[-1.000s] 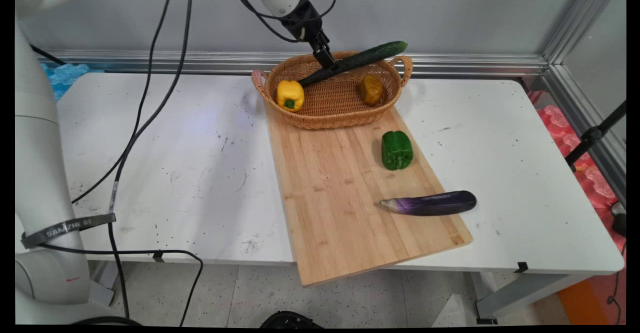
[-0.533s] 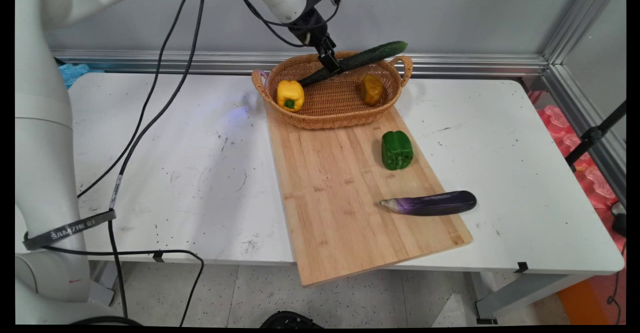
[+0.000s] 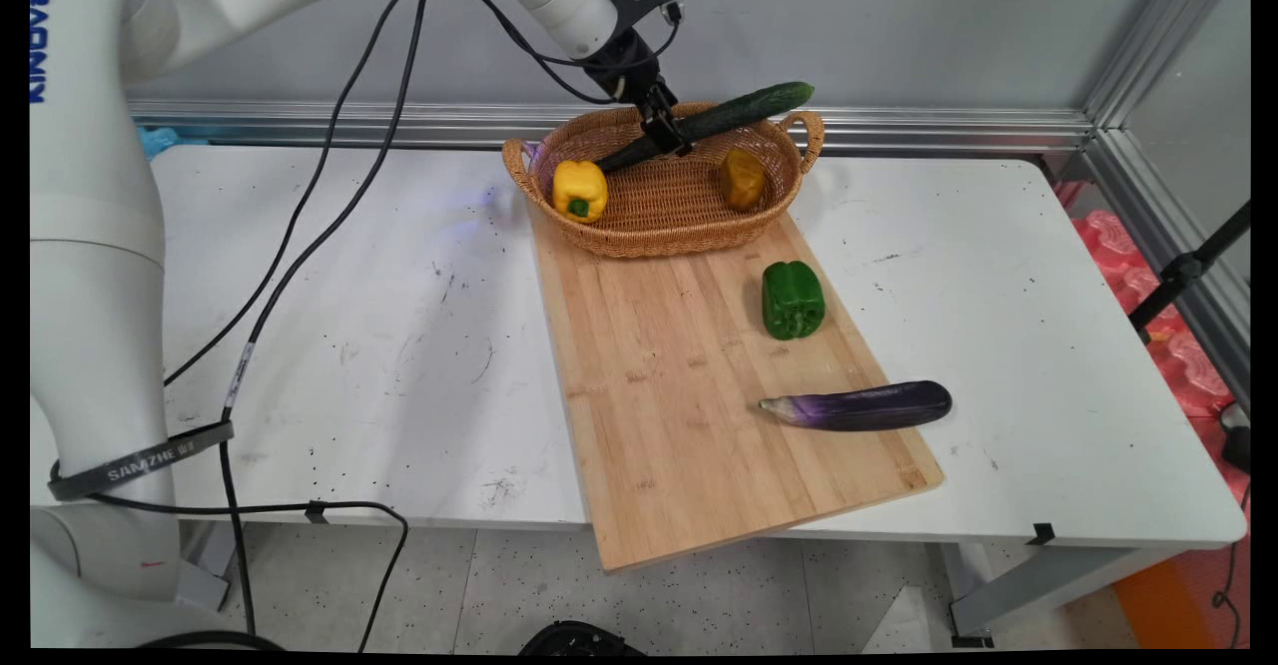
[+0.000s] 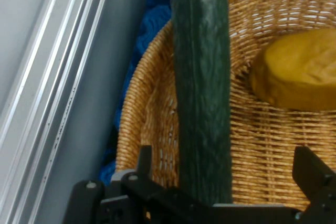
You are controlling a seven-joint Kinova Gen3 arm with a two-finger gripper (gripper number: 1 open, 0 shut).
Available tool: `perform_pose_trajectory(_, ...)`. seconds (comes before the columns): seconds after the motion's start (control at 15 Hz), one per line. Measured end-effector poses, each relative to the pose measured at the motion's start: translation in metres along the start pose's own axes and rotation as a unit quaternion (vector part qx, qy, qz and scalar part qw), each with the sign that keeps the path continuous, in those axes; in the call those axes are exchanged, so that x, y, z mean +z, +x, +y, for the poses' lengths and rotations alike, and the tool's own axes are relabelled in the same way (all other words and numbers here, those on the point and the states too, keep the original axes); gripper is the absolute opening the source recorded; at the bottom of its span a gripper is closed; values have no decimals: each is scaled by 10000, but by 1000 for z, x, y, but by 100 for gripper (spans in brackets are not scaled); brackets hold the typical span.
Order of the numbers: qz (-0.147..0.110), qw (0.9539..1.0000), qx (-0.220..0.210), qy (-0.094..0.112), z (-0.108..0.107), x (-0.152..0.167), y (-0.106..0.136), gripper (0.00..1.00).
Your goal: Pick up the cucumber from the vegetable basket
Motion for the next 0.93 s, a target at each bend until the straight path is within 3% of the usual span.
perform_pose_trajectory(0.8, 71, 9999, -69, 34, -8, 20, -14, 100)
perform_pose_trajectory(0.87, 73, 9999, -69, 27, -8, 22, -15, 0)
perform_pose_trajectory(0.93, 71, 10000, -66, 17, -7, 24, -15, 0)
